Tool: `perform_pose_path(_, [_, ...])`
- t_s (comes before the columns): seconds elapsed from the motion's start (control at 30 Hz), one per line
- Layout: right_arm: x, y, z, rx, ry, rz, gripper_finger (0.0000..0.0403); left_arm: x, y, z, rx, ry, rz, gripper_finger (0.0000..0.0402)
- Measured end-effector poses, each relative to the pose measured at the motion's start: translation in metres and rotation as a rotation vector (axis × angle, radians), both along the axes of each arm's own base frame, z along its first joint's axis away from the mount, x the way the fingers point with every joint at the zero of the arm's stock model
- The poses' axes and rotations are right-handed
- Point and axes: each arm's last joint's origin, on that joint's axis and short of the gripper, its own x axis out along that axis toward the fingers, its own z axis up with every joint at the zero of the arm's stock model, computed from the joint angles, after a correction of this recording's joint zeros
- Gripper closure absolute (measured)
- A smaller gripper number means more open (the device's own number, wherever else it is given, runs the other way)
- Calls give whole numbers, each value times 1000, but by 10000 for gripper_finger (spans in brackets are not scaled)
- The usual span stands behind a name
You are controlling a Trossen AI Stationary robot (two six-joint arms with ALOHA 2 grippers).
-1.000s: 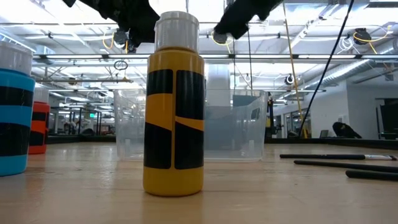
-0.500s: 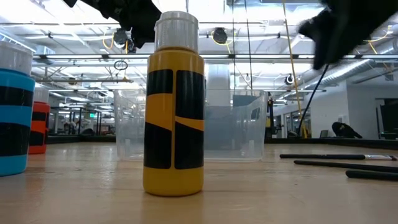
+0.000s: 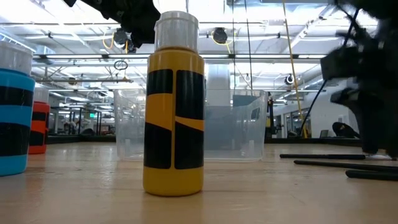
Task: Pick & Place Paint Supplies
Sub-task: Put the silver paintbrush into the bottom black bin
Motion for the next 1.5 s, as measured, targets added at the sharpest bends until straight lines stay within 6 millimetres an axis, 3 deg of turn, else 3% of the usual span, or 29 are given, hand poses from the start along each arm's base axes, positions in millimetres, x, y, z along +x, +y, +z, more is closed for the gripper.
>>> perform_pose_path(0.4, [-17,-17,-27,-19,45,-52,283,0,0,0,1,1,8,213])
perform_pose_path(0.77, [-32,-25,-43,-43,91,-59,393,0,0,0,-1,2,9,213])
perform_pose_path(1.0, [-38,-29,-50,-41,83,-63,398,0,0,0,-1,2,9,213])
perform_pose_path(1.2, [-35,-29,-46,-76,43,-90,400,0,0,0,-1,2,9,213])
perform_pose_path(1.5, [-32,-31,-13,-109,-139,-97,402,0,0,0,-1,1,9,213])
